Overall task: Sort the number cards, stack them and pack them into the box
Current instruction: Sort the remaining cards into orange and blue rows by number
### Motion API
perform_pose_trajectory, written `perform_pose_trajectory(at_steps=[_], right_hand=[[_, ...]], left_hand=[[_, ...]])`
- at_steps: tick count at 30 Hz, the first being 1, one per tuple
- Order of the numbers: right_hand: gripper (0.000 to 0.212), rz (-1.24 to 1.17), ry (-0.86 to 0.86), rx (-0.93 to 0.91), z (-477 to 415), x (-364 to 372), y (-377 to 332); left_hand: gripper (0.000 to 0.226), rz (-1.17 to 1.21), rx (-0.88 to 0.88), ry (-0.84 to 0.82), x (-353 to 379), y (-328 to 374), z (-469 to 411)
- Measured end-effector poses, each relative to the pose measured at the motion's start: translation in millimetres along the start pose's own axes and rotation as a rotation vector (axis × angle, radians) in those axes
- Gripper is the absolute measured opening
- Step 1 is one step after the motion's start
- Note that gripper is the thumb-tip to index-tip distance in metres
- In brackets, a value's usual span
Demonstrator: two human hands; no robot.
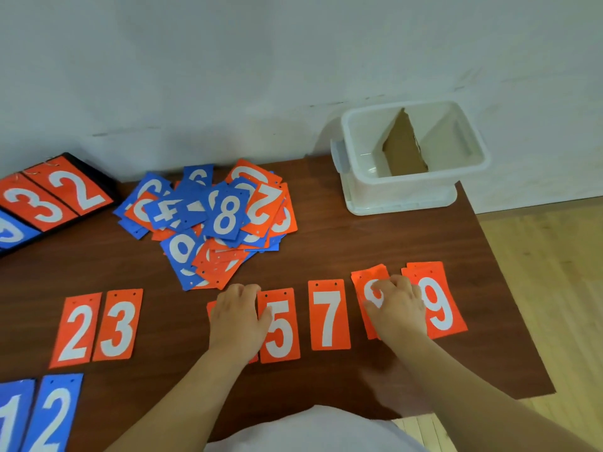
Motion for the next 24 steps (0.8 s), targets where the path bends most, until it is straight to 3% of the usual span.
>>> perform_pose_trajectory(at_steps=[12, 24], right_hand=[[0.036, -0.127, -0.112, -0.167, -61.5, 18.7, -154.6], [0.038, -0.189, -0.09, 0.037, -127.3, 47.4, -219.3]], left_hand=[[0.063, 0.043, -0.19, 0.067, -51.6, -71.4, -72.9], [0.062, 0.166, -0.235, 0.076, -47.8, -66.8, -176.7]])
Point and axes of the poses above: each hand's wrist, its own z-axis away from the middle knuckle, its own x-axis out of the palm, y = z × x, the point moved 7 cm from there along -z, towards the middle knuckle
